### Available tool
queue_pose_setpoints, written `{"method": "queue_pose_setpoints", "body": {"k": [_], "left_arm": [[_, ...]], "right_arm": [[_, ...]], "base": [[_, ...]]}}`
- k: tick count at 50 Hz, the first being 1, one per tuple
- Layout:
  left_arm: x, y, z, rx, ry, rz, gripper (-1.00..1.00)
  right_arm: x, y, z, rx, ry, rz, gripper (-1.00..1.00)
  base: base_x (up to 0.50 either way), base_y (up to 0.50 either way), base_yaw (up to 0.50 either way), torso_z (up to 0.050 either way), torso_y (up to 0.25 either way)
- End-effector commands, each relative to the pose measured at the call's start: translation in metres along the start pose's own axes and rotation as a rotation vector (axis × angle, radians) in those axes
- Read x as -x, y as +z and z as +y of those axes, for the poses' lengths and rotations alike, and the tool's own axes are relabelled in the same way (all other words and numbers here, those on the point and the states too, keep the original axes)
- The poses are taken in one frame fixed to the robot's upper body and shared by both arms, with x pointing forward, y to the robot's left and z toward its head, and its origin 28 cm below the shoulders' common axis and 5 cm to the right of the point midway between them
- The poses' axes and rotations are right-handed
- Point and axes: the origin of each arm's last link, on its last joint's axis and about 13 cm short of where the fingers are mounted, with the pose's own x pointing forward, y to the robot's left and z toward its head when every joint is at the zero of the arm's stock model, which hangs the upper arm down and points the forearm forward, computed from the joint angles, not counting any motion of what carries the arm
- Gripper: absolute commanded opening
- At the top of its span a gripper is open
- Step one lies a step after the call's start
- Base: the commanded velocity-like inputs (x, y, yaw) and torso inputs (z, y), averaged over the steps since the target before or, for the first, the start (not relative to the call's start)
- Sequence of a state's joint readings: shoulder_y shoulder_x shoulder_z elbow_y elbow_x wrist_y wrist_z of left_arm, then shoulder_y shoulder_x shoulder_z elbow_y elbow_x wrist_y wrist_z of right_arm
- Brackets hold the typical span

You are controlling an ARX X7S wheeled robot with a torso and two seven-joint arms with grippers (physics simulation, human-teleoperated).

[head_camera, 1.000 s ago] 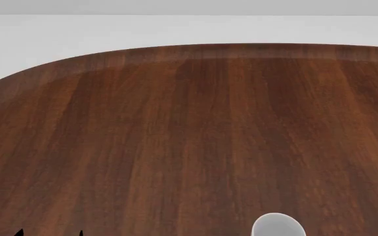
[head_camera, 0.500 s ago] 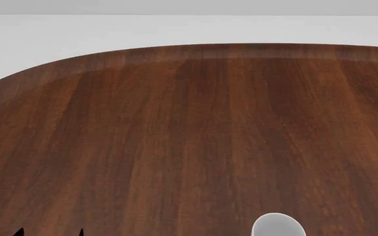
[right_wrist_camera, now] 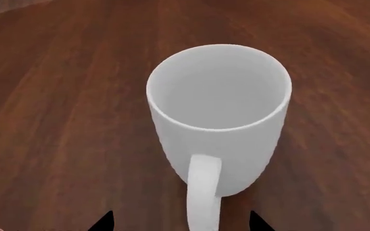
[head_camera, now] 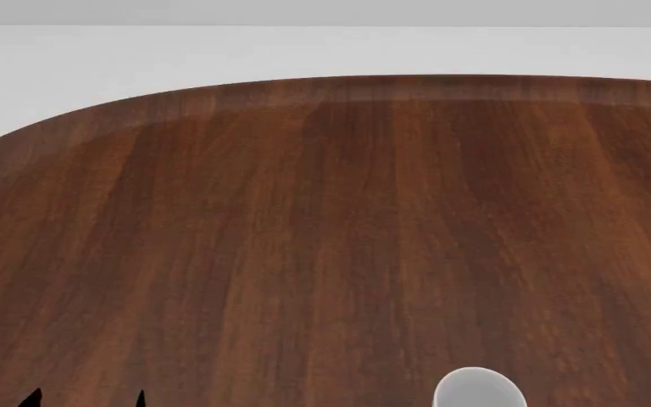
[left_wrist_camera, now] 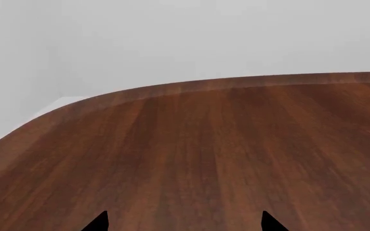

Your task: Put the white mug on the plate.

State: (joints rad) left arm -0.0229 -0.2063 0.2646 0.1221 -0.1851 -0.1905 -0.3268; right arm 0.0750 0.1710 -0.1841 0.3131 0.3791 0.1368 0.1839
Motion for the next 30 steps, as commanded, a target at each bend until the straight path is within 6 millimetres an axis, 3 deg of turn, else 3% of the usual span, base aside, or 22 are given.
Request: {"method": "queue_pose_setpoints", "body": {"k": [1,7,30], "left_arm": [[0.001,0.000,0.000,0.000,0.001,0.000,1.00],[0.000,-0.006,0.001,0.003,0.004,0.014,1.00],[0.001,-0.002,0.000,0.011,0.000,-0.001,1.00]], "right_arm": [[-0.003,-0.004,-0.002,-0.007,-0.007,0.013,1.00],[-0.005,-0.005,-0.004,-0.010,-0.011,0.014,1.00],[-0.021,-0.004,-0.006,0.000,-0.013,0.020,1.00]], "base": [[0.00,0.00,0.00,0.000,0.000],[0.00,0.00,0.00,0.000,0.000],[0.00,0.00,0.00,0.000,0.000]]}}
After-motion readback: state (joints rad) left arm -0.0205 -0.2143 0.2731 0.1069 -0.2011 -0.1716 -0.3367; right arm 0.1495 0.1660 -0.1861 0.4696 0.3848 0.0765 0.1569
